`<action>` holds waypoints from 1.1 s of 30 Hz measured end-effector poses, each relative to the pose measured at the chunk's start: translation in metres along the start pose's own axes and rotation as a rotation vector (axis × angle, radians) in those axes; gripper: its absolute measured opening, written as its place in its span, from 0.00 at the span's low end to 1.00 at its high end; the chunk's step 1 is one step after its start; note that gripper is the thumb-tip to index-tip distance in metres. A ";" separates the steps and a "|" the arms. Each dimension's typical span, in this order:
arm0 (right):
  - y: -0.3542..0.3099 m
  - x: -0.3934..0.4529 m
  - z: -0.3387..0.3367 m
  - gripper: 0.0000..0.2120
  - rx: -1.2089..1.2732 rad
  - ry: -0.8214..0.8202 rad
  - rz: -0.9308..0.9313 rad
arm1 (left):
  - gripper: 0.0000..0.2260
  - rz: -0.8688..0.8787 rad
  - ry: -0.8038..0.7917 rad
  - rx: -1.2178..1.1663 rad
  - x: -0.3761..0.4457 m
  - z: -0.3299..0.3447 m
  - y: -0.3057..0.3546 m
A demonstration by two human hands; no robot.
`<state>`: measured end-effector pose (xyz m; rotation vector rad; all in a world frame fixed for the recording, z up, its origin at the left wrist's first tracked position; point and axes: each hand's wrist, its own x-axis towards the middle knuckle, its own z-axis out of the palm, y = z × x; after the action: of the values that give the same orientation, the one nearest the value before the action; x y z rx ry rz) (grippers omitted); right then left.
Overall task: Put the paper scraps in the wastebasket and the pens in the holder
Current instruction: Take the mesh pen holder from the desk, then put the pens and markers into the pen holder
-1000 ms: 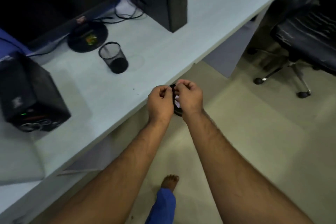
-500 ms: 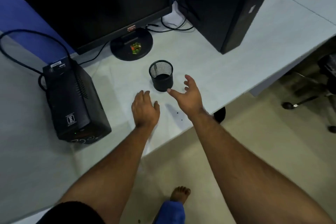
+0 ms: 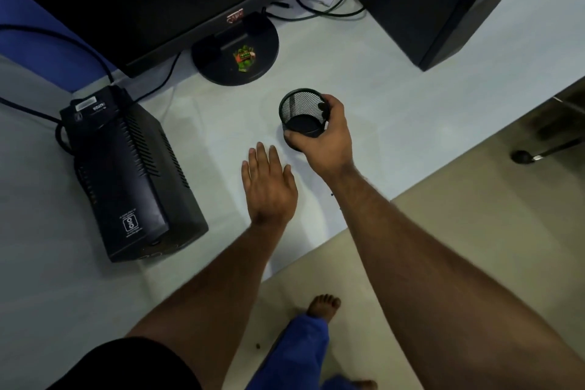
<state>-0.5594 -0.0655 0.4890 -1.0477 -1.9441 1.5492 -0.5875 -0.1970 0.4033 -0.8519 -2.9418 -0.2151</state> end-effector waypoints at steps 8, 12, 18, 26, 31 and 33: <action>0.003 -0.050 -0.041 0.37 0.086 0.114 0.054 | 0.22 -0.015 -0.012 0.007 0.007 -0.009 0.000; 0.007 -0.095 -0.083 0.36 0.141 0.189 0.088 | 0.16 0.104 0.028 -0.041 -0.014 -0.034 0.031; 0.055 -0.180 -0.165 0.33 0.250 0.486 0.199 | 0.08 0.305 -0.106 -0.651 -0.091 -0.061 0.123; 0.157 -0.340 -0.286 0.35 0.300 0.773 0.414 | 0.10 0.448 -0.674 -0.736 -0.248 -0.020 0.238; 0.225 -0.448 -0.336 0.35 0.383 0.968 0.562 | 0.07 0.448 -0.938 -0.668 -0.358 0.024 0.285; 0.256 -0.476 -0.353 0.36 0.405 1.021 0.617 | 0.05 0.412 -1.023 -0.652 -0.394 0.043 0.298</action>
<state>0.0660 -0.1955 0.3965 -1.8390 -0.6193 1.1718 -0.0970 -0.1481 0.3524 -2.1780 -3.4313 -1.0060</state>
